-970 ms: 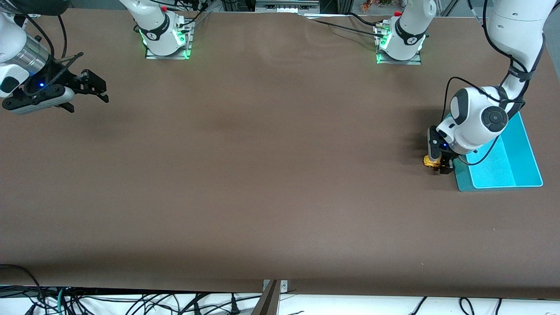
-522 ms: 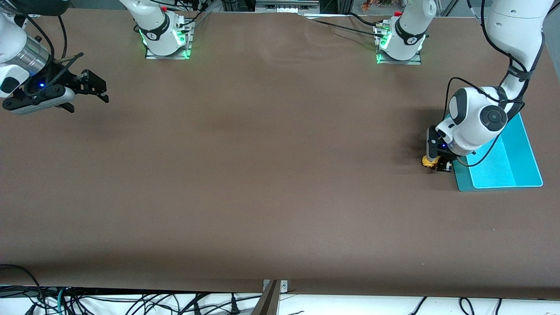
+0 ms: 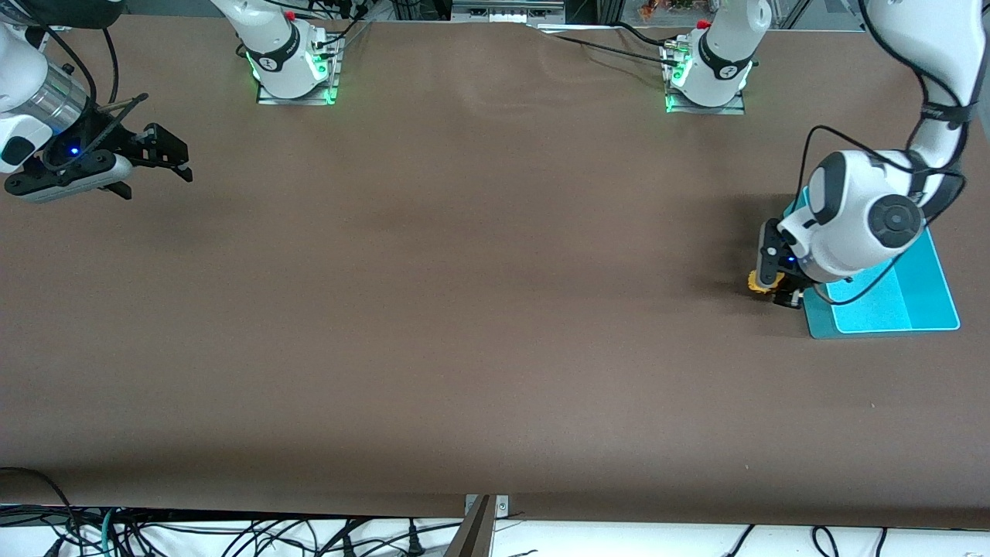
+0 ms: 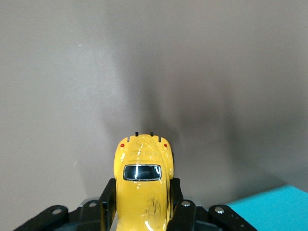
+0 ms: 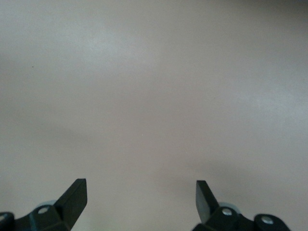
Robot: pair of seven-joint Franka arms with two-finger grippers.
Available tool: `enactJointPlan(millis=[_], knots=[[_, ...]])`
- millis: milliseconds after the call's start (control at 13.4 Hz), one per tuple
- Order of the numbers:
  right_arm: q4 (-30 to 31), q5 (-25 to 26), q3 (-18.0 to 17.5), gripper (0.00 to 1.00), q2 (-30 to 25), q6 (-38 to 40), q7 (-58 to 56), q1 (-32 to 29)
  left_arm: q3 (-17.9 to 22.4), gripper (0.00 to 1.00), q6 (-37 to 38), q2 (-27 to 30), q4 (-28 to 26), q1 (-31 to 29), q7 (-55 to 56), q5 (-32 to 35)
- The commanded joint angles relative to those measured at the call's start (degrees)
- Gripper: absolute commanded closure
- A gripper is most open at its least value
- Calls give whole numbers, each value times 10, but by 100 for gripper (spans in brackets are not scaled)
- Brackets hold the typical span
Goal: Wind and store yellow beetle car
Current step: 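Carry the car into the cyan tray and open the left gripper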
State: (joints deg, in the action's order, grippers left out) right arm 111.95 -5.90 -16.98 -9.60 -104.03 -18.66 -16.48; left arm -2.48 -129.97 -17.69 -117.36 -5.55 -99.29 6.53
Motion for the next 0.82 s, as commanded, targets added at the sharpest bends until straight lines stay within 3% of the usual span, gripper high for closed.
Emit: enactJointPlan(millis=[0,299,448,746], knots=[[-2,8,2,0,-2,5,6,3,5,86,71,5,48,-10,-13,-11],[-2,8,2,0,-1,5,6,3,20,82,99,37,51,-72,-15,-4],[-2,8,2,0,0,5,6,3,53,82,99,38,51,-87,-69,-11],[-2,8,2,0,3,7,6,2,66,82,83,19,49,-120,-78,-4]])
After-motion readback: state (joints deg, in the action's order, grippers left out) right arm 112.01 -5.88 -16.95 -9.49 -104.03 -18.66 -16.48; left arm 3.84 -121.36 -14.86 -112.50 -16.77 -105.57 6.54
